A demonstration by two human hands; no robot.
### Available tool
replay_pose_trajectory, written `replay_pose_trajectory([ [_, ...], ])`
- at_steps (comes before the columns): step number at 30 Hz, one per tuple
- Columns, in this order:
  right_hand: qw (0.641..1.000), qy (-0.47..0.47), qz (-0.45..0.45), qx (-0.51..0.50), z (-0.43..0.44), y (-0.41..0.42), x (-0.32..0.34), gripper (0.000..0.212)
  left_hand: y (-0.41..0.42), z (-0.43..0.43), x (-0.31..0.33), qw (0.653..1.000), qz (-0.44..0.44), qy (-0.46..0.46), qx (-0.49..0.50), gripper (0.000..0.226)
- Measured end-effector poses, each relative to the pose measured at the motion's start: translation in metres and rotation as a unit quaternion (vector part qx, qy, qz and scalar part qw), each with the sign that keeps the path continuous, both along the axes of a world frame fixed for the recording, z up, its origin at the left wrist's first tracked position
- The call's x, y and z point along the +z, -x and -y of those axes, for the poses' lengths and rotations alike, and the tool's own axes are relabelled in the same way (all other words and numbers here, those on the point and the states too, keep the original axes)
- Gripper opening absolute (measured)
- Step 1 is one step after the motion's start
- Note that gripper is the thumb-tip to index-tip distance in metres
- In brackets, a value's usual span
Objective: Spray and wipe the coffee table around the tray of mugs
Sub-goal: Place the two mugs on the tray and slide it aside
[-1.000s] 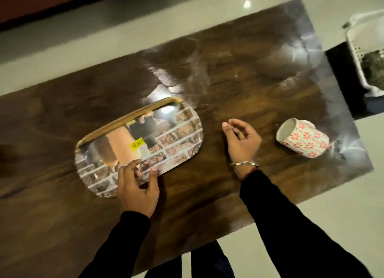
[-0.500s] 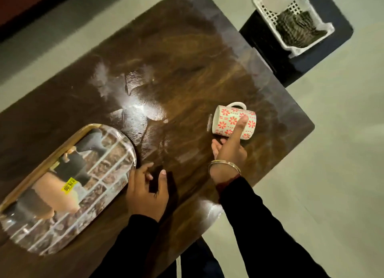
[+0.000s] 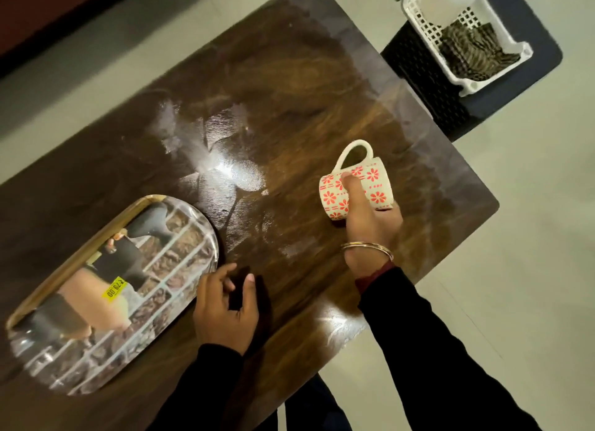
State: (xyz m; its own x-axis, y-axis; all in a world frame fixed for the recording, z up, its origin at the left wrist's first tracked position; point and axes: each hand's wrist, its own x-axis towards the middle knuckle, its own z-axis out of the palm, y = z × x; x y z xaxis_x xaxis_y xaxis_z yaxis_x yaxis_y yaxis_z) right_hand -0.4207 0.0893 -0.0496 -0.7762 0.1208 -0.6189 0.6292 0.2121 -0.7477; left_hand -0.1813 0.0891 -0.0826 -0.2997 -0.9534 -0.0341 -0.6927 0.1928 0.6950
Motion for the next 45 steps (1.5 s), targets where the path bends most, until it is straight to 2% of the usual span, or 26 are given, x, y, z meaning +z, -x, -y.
replay_pose_trajectory([
  [3,0.975,0.016,-0.157,0.157,0.009,-0.029,0.002,0.072,-0.013,0.003,0.001,1.000,-0.002,0.005,0.020,0.026],
  [7,0.880,0.036,-0.289,0.376,0.039,-0.082,0.005,0.082,-0.037,0.004,0.000,0.998,0.002,0.028,0.056,0.025],
  [11,0.798,0.076,-0.313,0.510,0.063,-0.127,0.003,0.080,-0.067,-0.001,0.000,0.995,0.012,0.015,0.098,0.024],
  [17,0.747,0.084,-0.298,0.589,0.080,-0.174,-0.019,0.080,-0.119,-0.010,0.000,0.988,0.018,0.005,0.155,0.024],
  [19,0.742,0.086,-0.306,0.591,0.085,-0.184,-0.025,0.082,-0.135,-0.012,-0.002,0.984,0.019,0.001,0.176,0.024],
  [24,0.760,0.054,-0.333,0.556,0.094,-0.208,-0.028,0.086,-0.167,-0.023,-0.004,0.978,0.018,-0.006,0.206,0.023],
  [31,0.843,0.005,-0.317,0.434,0.096,-0.245,-0.032,0.097,-0.185,-0.028,-0.003,0.968,0.012,-0.037,0.247,0.025],
  [34,0.864,0.005,-0.297,0.407,0.094,-0.252,-0.033,0.100,-0.192,-0.029,-0.003,0.970,0.013,-0.036,0.239,0.027],
  [37,0.861,0.010,-0.307,0.404,0.089,-0.253,-0.033,0.116,-0.199,-0.028,-0.004,0.969,0.011,-0.027,0.245,0.026],
  [39,0.845,0.019,-0.347,0.407,0.079,-0.252,-0.032,0.127,-0.202,-0.027,-0.004,0.966,0.005,-0.030,0.256,0.026],
  [42,0.794,-0.031,-0.434,0.424,0.050,-0.258,-0.035,0.116,-0.208,-0.025,-0.003,0.962,-0.006,-0.039,0.271,0.026],
  [45,0.785,-0.040,-0.418,0.456,0.022,-0.284,-0.029,0.100,-0.213,-0.025,-0.003,0.959,-0.010,-0.037,0.280,0.024],
])
